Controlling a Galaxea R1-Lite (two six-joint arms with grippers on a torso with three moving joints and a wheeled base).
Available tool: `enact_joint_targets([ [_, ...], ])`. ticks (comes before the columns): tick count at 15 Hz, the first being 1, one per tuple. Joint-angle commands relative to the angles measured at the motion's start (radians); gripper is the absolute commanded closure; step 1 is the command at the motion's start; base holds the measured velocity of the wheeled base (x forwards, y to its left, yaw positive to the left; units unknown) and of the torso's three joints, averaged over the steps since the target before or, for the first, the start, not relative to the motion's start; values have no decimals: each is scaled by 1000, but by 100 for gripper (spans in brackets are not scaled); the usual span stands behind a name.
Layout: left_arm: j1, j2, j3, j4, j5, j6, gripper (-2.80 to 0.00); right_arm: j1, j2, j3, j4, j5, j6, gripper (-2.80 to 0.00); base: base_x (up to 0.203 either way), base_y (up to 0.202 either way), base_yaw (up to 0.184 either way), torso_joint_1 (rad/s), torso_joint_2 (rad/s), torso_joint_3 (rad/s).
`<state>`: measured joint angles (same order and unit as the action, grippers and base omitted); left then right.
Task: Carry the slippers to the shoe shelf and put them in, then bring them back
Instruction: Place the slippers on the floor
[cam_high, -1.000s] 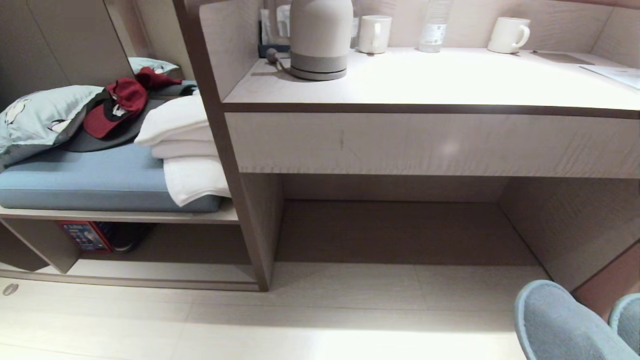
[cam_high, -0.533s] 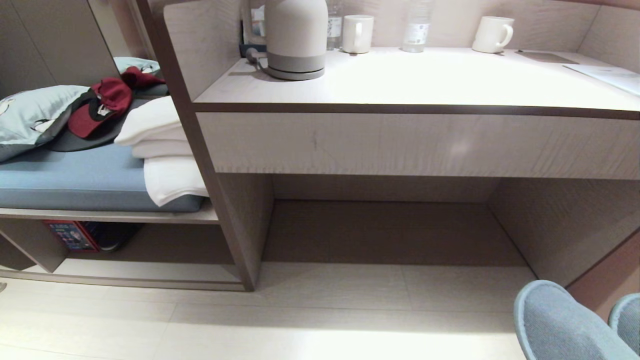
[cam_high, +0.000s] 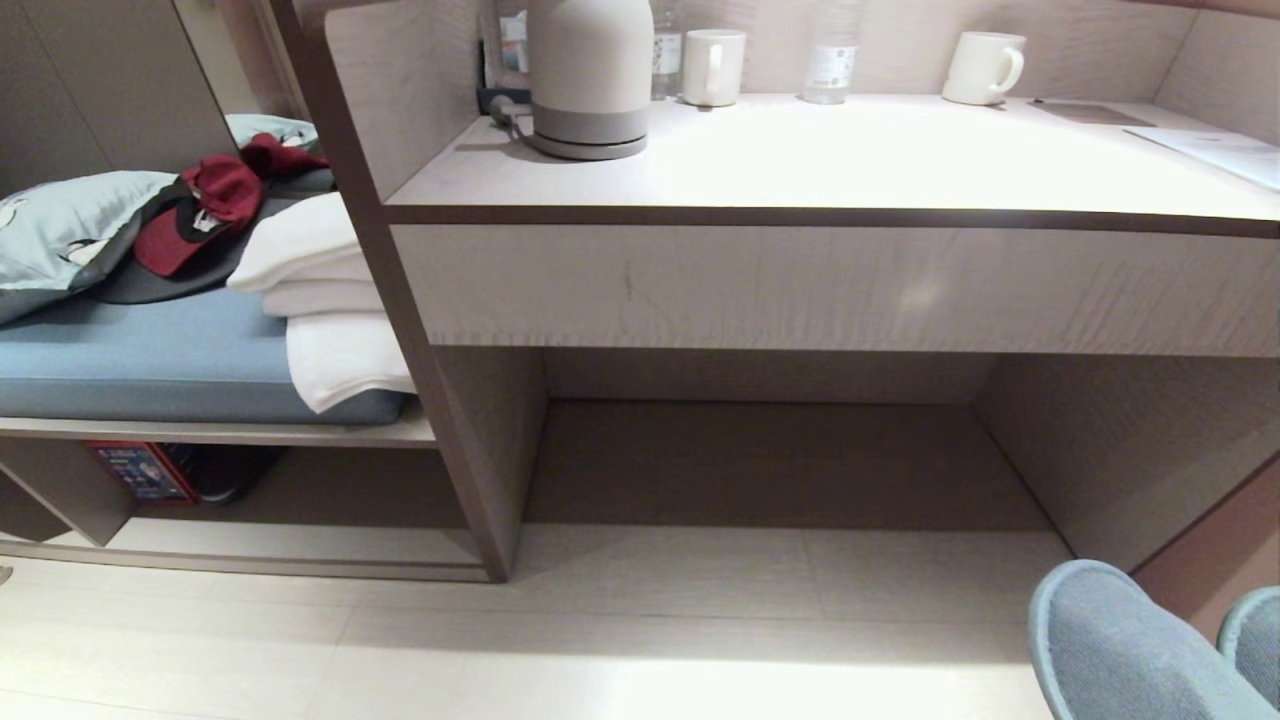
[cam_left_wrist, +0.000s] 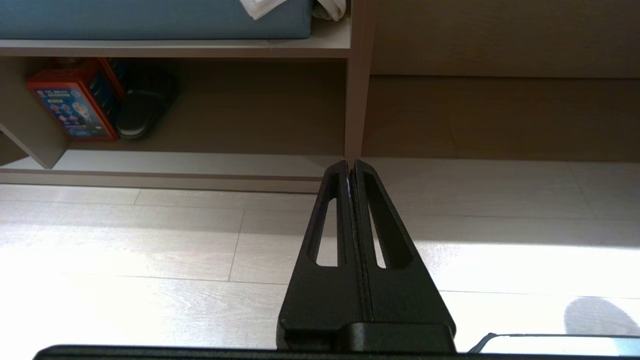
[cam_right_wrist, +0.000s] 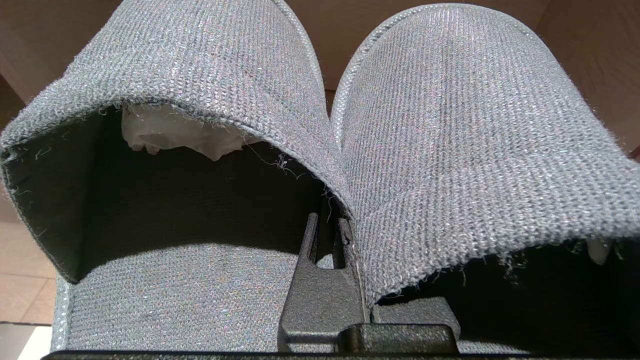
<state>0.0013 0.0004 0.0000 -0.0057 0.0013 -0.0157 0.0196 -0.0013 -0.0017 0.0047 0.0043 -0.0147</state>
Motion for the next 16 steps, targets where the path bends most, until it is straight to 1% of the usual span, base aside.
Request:
enact_joint_targets([
  [1,0,1,0,0,0,-1,0,0,1,0,0,0,-1,0,0,0,0,0,0,0],
  [4,0,1,0,0,0,-1,0,0,1,0,0,0,-1,0,0,0,0,3,0,-140],
  [16,0,1,0,0,0,-1,0,0,1,0,0,0,-1,0,0,0,0,1,3,-196],
])
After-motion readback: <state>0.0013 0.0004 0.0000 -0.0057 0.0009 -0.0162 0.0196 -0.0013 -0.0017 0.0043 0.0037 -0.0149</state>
